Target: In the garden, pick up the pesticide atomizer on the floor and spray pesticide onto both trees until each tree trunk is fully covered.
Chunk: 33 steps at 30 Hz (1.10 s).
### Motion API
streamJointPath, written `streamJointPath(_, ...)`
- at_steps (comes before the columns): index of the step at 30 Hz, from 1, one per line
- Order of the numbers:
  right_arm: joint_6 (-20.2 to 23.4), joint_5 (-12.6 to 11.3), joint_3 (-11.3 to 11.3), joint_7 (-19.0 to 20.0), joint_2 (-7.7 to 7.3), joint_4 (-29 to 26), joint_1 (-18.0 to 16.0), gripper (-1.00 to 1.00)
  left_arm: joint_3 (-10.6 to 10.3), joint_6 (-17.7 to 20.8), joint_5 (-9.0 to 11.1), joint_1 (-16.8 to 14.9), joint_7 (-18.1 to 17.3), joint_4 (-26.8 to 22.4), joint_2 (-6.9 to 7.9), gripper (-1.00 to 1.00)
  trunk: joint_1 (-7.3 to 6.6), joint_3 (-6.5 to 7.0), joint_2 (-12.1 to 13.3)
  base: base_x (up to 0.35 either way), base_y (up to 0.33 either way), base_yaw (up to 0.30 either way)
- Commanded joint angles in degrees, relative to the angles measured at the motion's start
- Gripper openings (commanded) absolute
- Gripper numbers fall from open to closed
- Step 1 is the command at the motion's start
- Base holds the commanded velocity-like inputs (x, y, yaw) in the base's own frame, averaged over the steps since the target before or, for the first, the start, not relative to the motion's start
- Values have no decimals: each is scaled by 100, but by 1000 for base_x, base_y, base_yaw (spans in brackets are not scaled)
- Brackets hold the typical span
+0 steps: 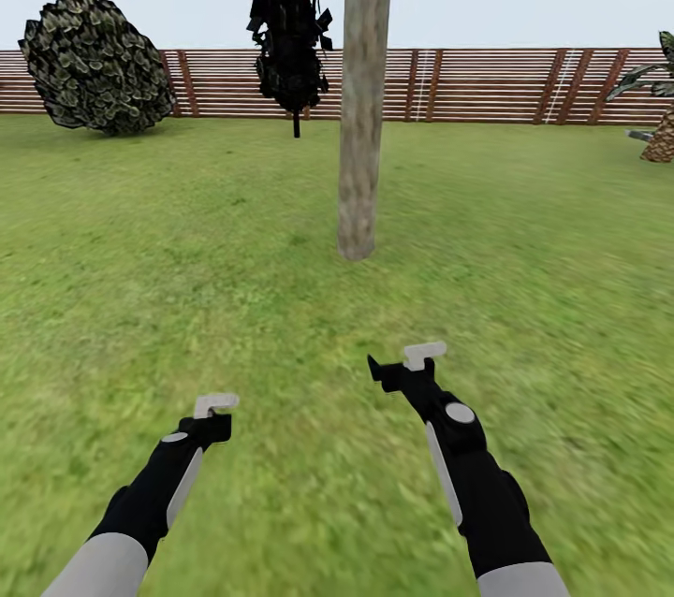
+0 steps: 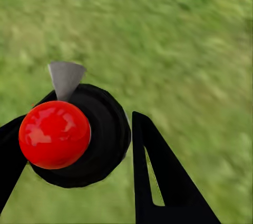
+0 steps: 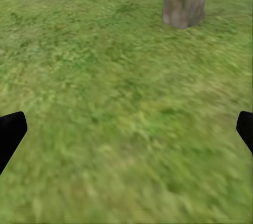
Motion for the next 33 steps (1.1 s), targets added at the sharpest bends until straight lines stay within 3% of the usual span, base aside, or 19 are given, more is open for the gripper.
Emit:
streamJointPath(1,28,61,-7,36,3,-12,-2,100,-3,32,8,-1,13,-10,0,-100,3,-5,-2,339,0,0)
streamJointPath(33,28,58,-7,36,3,4,-2,100,-3,32,3,-1,11,-7,0,-100,3,-5,-2,339,0,0)
